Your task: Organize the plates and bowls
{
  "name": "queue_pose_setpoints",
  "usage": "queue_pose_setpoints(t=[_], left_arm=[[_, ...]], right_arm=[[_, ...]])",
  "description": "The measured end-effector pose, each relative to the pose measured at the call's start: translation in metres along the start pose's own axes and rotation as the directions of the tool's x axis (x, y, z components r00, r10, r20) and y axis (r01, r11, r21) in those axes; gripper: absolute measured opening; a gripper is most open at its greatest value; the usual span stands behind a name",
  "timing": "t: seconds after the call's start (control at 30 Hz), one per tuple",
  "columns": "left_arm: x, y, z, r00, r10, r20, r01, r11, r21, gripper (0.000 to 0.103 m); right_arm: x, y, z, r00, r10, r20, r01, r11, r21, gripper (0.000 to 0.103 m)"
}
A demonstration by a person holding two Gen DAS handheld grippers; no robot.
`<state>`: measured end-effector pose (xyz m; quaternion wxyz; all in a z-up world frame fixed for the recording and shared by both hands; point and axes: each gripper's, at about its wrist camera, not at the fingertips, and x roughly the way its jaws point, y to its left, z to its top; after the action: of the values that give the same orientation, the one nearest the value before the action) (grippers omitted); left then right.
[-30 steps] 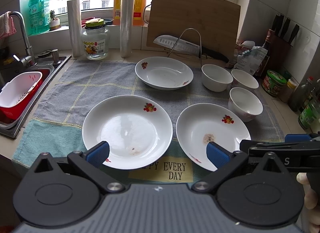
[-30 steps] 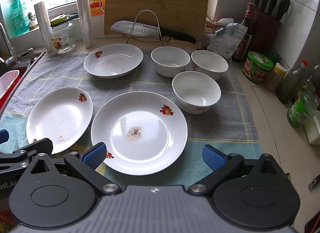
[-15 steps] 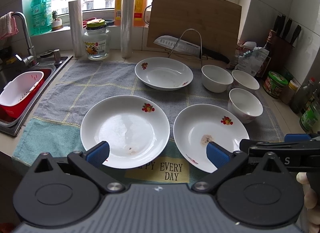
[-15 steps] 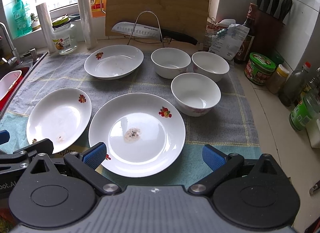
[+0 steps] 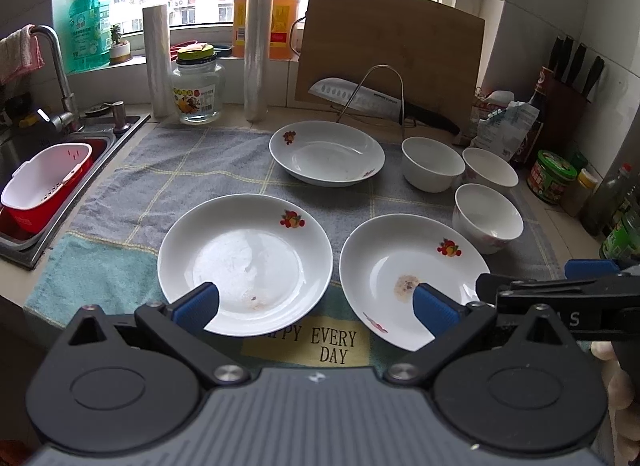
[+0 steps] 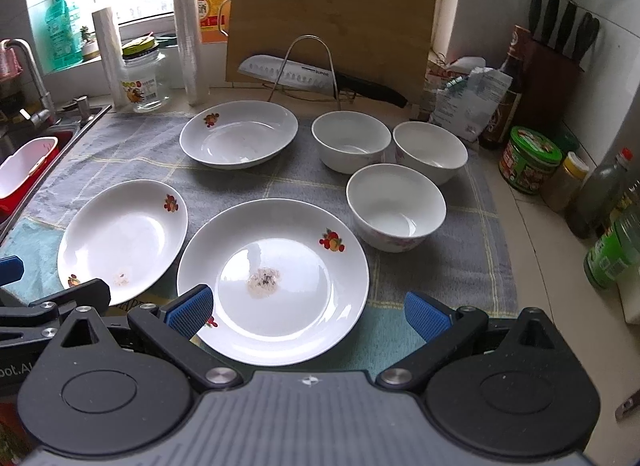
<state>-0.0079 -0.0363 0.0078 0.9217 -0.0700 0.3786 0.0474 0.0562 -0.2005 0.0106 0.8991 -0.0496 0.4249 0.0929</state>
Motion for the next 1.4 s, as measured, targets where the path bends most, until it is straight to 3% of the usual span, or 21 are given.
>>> queue_pose_setpoints(t=[0.3,0.77,1.1,1.4], left_arm=[[-0.003,-0.006,-0.003,1.000,0.020,0.012,-0.020,1.000,-0.005,0.102],[-0.003,0.015,-0.015,0.998,0.060,-0.001,-0.060,0.998,-0.014,0.102],[0.019,0.061,-0.017,0.999,-0.028,-0.025,0.028,1.000,0.001,0.102],[0.046,0.115,-0.004,0.992,-0.088,-0.090,0.096,0.992,0.085,0.102]], right_arm=[[0.002,-0.009,0.003,0.995,0.086,0.045,-0.084,0.996,-0.034,0.103],[0.013,0.005,-0.009,0.987,0.162,0.021,-0.160,0.984,-0.080,0.103],[0.028,0.043,-0.017,0.989,0.151,-0.002,-0.150,0.985,-0.080,0.103],[0.048,0.098,-0.029,0.992,0.115,-0.047,-0.117,0.992,-0.048,0.103]])
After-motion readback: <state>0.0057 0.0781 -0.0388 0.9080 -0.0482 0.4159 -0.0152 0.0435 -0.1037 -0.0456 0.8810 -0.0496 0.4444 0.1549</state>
